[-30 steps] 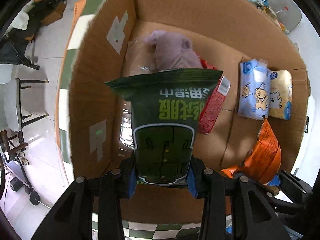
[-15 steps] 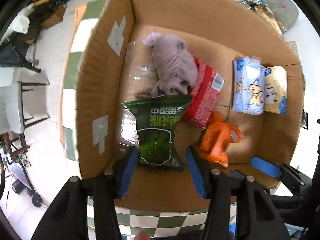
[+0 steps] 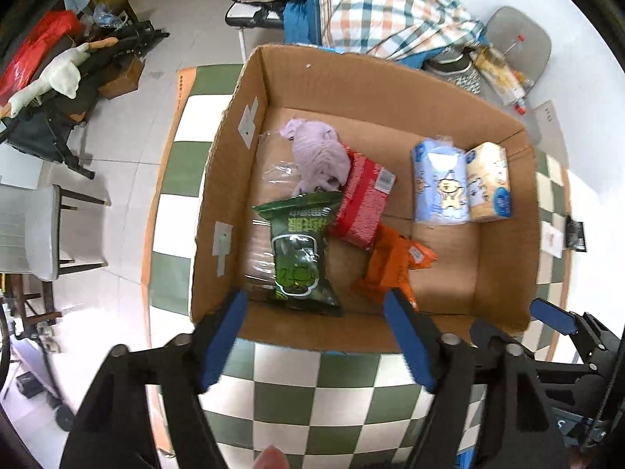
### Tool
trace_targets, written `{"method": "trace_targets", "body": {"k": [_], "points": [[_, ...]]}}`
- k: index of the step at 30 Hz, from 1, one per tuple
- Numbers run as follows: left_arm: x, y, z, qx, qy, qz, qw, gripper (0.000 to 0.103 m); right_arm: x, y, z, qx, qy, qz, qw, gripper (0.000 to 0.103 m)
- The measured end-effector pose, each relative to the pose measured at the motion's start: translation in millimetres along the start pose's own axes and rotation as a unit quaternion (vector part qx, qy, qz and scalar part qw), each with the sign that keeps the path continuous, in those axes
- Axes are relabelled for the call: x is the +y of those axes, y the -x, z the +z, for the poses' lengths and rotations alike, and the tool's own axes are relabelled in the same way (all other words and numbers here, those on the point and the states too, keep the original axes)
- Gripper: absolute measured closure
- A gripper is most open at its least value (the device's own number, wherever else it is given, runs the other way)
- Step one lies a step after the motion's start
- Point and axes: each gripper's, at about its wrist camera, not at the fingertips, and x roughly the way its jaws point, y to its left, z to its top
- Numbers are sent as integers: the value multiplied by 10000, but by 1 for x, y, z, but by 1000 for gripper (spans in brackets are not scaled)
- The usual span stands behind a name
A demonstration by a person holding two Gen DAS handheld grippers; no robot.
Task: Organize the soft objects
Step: 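Carry the green and orange bags into the box and open both tools, then move both tools toward the white box and black snack bag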
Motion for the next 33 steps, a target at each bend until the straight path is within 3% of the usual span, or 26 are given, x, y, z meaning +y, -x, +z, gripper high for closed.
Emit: {"method": "trace_targets", "body": {"k": [2,4,8,13,24,33], "points": [[-1,4,-6,-83,-32,8,10000,11,-1,8,-8,-128,40,-165,9998,5],[-2,5,-10,-162,-102,132,9997,7,0,14,-14,-298,48,-373,9988,5],[-7,14,-21,-391,-261,404,9981,6,-6,31,-25,-559,-68,-526,9970,5],[-10,34,-35,-656,-307,451,9964,6,-7,55,-40,-938,-51,-724,9929,0],[-20,102,-67,-1284,-401,380,9902,6,-5,119,-83,-1503,-19,-576,9870,0],[-32,125,-83,-1450,-434,343,9879,6,-14,147,-115,-1661,-109,-303,9856,0]]}}
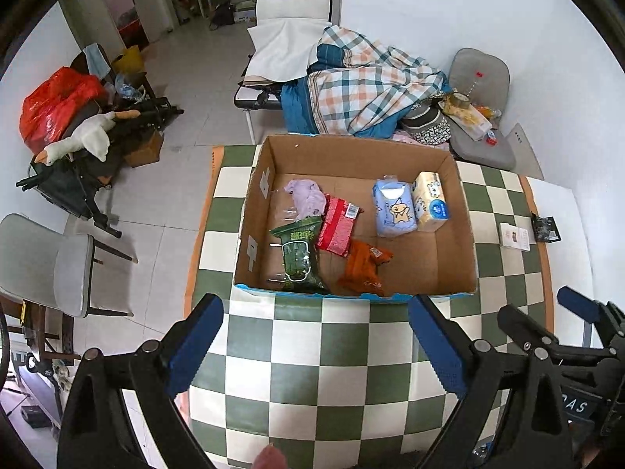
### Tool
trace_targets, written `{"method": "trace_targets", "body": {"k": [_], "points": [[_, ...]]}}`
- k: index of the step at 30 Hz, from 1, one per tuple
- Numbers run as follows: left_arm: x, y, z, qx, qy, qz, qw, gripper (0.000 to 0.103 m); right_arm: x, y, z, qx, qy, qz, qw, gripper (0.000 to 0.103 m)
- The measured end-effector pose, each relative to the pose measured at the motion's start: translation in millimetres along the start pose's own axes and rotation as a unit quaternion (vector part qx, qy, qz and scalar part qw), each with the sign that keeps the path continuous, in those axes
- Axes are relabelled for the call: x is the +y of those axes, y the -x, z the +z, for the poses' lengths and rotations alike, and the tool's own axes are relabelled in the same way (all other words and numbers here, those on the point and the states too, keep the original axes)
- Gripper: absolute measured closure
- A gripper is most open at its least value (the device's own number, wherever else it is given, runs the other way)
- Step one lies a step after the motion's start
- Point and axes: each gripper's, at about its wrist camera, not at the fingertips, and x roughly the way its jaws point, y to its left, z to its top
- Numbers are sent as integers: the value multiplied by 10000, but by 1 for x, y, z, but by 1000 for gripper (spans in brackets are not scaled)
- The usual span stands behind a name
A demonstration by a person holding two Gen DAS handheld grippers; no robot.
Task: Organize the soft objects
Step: 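Move both tools toward the white box and black snack bag, then grasp the white box with the left tool while the right tool grasps the black bag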
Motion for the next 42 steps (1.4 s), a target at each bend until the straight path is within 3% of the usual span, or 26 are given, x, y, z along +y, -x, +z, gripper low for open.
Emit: {"method": "trace_targets", "body": {"k": [6,9,11,14,19,22,25,28,33,36,39,41,42], "points": [[-30,1,9,-46,-287,81,9995,6,-21,3,-2,15,-211,272,9994,0],[-66,-4,21,-111,-782,103,9968,6,-46,0,0,88,-465,456,9978,0],[-103,-13,32,-130,-1357,135,9906,6,-72,-3,1,133,-667,517,9963,0],[-168,-36,46,-124,-2321,207,9724,6,-132,-10,1,223,-1174,512,9915,0],[-277,-96,67,176,-3628,256,9313,6,-241,-23,-4,376,-1979,302,9790,0],[-340,-146,75,622,-4114,146,9092,6,-314,-37,-5,517,-2489,240,9669,0],[-385,-188,78,1034,-4357,117,8940,6,-382,-56,-5,650,-2955,205,9529,0],[-434,-232,73,1281,-4747,111,8707,6,-440,-81,-2,811,-3412,365,9358,0],[-490,-291,51,1577,-5407,188,8261,6,-497,-121,8,1061,-3738,506,9200,0],[-508,-313,39,1663,-5701,325,8039,6,-515,-143,13,1227,-3858,554,9127,0],[-516,-333,31,1830,-5795,377,7933,6,-530,-164,19,1378,-3924,584,9075,0],[-516,-341,30,1996,-5747,318,7930,19,-539,-174,23,1439,-3955,583,9052,0],[-516,-343,32,2059,-5668,278,7972,22,-543,-181,27,1477,-3973,628,9035,0]]}}
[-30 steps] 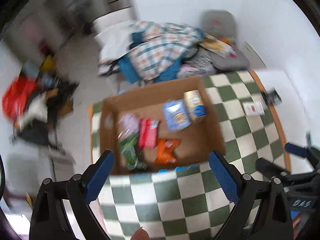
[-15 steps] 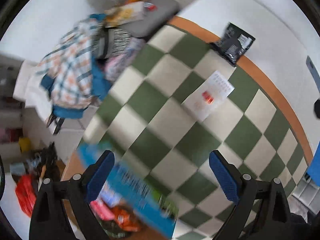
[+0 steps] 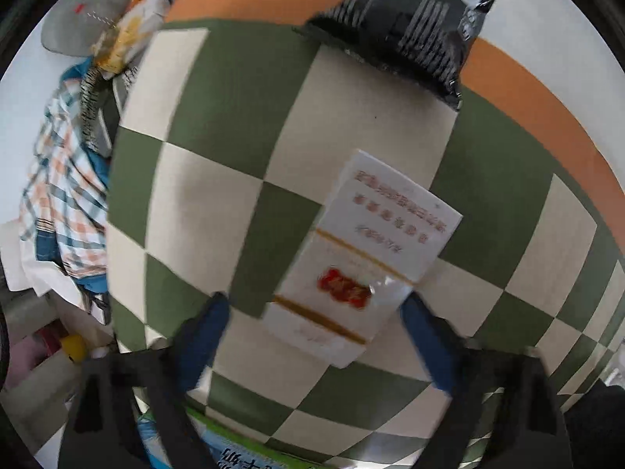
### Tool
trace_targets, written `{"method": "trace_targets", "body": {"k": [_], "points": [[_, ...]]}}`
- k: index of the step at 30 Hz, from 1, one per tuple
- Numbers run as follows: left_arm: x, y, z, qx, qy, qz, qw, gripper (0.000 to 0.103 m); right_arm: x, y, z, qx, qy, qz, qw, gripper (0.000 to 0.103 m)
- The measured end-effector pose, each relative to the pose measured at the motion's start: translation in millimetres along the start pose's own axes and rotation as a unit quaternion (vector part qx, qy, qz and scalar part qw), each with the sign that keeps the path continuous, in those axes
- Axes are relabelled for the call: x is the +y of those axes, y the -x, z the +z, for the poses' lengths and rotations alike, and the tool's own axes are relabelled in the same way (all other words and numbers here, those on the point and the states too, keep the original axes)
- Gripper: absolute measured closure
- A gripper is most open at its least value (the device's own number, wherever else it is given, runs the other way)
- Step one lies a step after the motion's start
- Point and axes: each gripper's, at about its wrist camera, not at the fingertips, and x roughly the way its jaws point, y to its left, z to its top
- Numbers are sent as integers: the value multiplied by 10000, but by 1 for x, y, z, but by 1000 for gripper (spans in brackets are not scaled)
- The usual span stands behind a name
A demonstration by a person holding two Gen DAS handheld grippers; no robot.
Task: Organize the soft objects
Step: 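Grasp the white box with the left tool while the right tool grasps the black bag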
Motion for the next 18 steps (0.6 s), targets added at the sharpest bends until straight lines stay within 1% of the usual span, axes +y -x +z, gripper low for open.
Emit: {"method": "trace_targets", "body": {"k": [1,2,4,6,8,10,12,15,17,18], "points": [[2,2,1,-25,81,-128,9999,33,-1,-3,5,39,-24,24,10000,0],[4,4,0,-24,194,-268,9995,38,-1,-6,10,72,-57,29,10000,0],[8,5,-1,-14,437,-289,9986,41,-1,-13,21,127,-144,97,9998,0],[17,5,-6,-20,937,-379,9949,43,-3,-20,32,171,-310,175,9992,0],[28,3,-13,44,1486,-526,9875,44,-4,-31,45,245,-595,327,9974,0],[41,1,-20,47,2089,-668,9756,45,-6,-40,57,274,-880,445,9947,0],[51,-1,-27,38,2518,-770,9647,45,-5,-51,68,304,-1128,524,9918,0],[61,-3,-36,48,2988,-937,9497,45,6,-66,84,320,-1327,470,9895,1],[63,-4,-38,69,3183,-1075,9419,45,15,-77,93,370,-1384,376,9890,3],[64,-4,-39,81,3239,-1116,9394,45,20,-82,97,407,-1423,321,9885,6]]}}
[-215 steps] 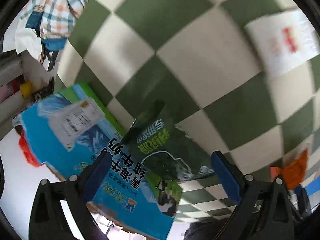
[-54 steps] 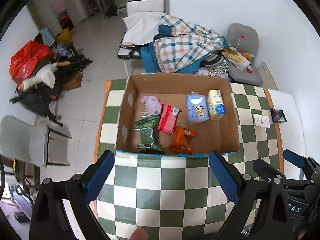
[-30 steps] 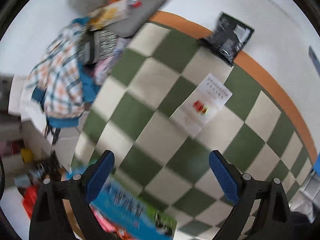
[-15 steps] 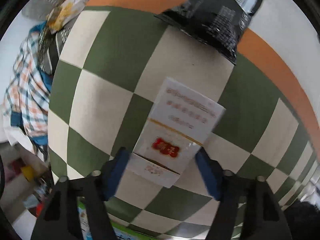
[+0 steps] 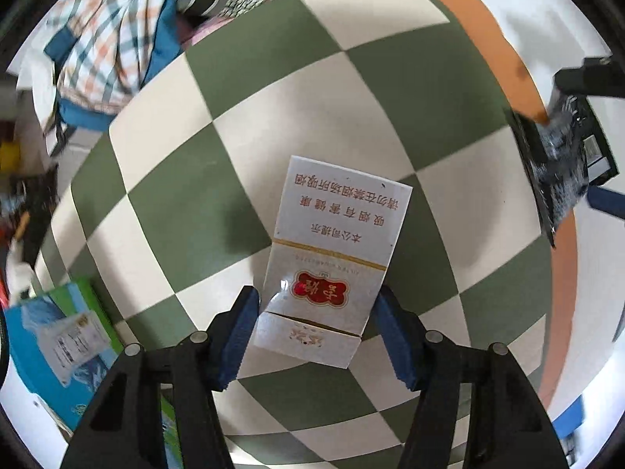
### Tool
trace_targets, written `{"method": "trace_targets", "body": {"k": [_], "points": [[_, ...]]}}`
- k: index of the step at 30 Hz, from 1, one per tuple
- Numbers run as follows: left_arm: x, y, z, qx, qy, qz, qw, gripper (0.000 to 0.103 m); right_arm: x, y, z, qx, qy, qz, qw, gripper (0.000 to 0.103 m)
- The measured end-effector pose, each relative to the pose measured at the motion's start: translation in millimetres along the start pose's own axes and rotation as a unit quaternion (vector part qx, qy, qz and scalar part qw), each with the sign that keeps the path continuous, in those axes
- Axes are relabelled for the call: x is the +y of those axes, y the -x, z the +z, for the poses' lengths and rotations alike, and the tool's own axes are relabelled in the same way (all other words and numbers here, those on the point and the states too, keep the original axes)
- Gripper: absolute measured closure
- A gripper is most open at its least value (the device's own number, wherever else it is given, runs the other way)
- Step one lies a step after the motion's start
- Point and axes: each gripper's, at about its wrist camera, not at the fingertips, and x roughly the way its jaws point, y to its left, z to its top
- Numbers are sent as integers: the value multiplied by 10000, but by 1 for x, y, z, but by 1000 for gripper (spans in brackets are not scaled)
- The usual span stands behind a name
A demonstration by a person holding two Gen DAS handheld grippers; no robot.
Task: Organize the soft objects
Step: 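Grasp the white box with the left tool while the right tool grasps the black bag, then carry the white box over the box and release it from the left tool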
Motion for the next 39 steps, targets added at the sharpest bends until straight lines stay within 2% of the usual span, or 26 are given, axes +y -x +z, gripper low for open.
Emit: {"method": "trace_targets", "body": {"k": [2,4,6,9,12,19,24,29,35,39], "points": [[-1,1,-1,19,102,-50,9999,45,9,-10,6,13,-117,-199,9997,8],[1,-1,0,12,137,-58,9999,45,17,-17,11,3,-136,-494,9987,17],[1,1,1,-6,168,-65,9998,45,22,-22,14,39,-96,-722,9973,22],[7,0,5,-37,209,-69,9998,45,34,-27,11,24,212,-1161,9930,34],[6,1,3,-84,266,-73,9996,46,43,-30,3,-90,658,-1323,9890,41],[3,9,-10,-184,386,-188,9989,47,58,-36,-24,-227,1521,-1520,9763,49],[1,26,-21,-339,403,-381,9979,48,60,-29,-42,-388,1847,-1421,9717,50],[9,55,-42,-564,579,-794,9936,48,58,-11,-69,-461,2106,-1137,9698,50],[33,102,-80,-1010,781,-1246,9840,48,65,23,-119,-612,2546,-728,9623,50],[66,136,-115,-1368,893,-1392,9767,48,68,56,-171,-717,2878,-471,9538,50]]}}
